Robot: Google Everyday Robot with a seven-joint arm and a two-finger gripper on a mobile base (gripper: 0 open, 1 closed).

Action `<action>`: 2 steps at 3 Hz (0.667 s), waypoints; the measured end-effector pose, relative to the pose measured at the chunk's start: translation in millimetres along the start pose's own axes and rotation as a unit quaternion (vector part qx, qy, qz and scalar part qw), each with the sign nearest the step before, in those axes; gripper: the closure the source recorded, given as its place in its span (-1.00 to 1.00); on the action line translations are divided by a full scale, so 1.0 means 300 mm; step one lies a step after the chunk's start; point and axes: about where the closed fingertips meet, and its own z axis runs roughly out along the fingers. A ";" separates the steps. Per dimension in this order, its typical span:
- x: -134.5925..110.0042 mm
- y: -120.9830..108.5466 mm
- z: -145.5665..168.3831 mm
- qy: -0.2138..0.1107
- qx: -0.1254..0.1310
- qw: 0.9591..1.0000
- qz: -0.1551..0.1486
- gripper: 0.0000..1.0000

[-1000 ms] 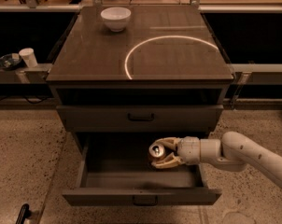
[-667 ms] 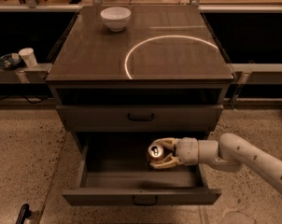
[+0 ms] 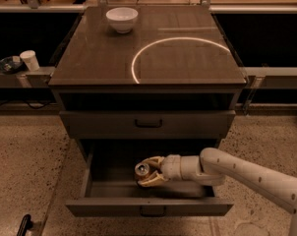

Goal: Place orange can into middle drawer

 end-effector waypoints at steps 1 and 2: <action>0.067 -0.073 0.071 0.023 0.048 0.998 0.032 1.00; 0.098 -0.138 0.137 0.013 0.071 0.996 0.043 1.00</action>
Offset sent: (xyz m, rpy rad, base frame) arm 0.0768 0.0334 -0.0517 0.0309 0.0367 -0.2179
